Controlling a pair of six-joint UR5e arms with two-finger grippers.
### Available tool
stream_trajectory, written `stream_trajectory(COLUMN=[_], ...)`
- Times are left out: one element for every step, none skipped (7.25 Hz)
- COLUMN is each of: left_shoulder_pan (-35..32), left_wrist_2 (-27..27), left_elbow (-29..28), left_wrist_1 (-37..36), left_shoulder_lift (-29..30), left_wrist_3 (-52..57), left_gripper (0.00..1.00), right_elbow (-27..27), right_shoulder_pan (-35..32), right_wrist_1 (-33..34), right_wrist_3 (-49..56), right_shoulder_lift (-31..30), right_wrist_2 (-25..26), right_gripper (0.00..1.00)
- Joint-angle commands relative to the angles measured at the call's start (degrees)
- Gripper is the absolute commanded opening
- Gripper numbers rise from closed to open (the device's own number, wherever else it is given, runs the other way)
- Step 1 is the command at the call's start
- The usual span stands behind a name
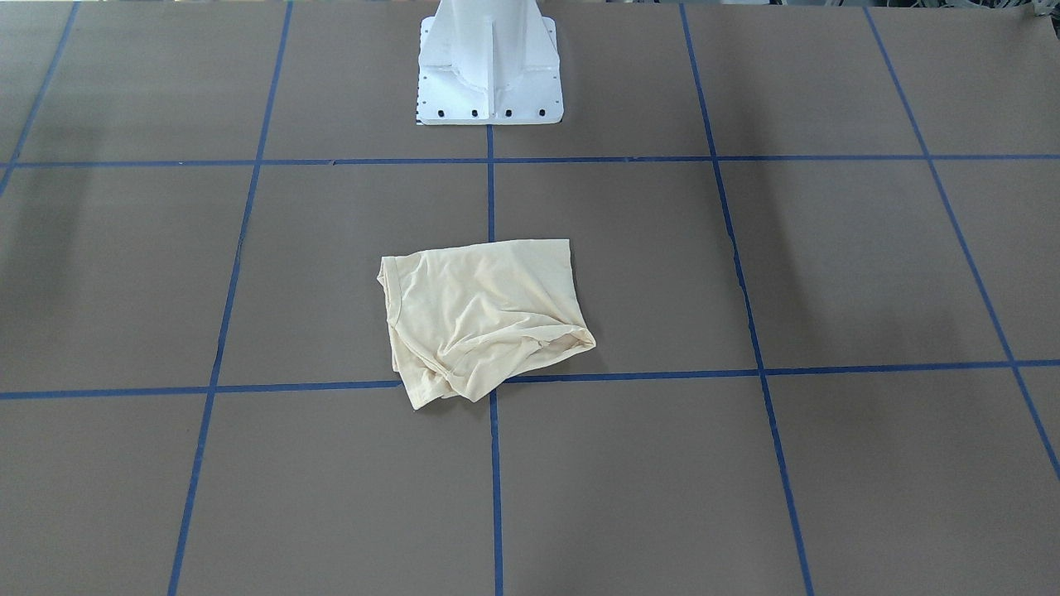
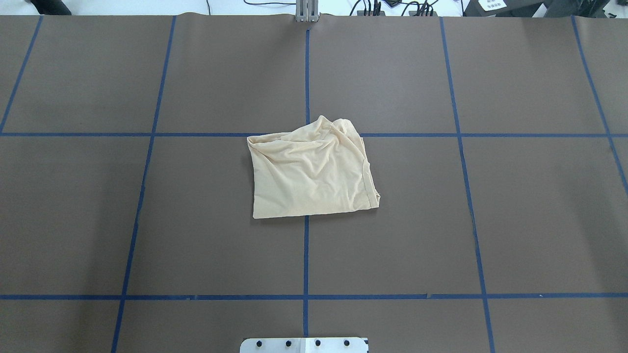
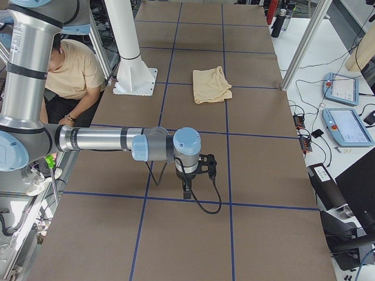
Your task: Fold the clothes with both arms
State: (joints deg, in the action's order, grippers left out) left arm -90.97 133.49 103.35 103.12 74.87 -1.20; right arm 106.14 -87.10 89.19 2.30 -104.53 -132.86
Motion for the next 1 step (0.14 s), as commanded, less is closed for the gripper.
stream_trajectory(left_shoulder_pan=[0.09], left_wrist_2=[0.01], left_elbow=[0.01], left_wrist_1=[1.38], left_shoulder_lift=[0.02], left_wrist_3=[-0.03], left_gripper=[1.0], right_elbow=[0.03], right_shoulder_pan=[0.0], right_wrist_1=[0.02], right_wrist_3=[0.07], right_shoulder_lift=[-0.15], right_wrist_2=[0.32], right_gripper=[1.0])
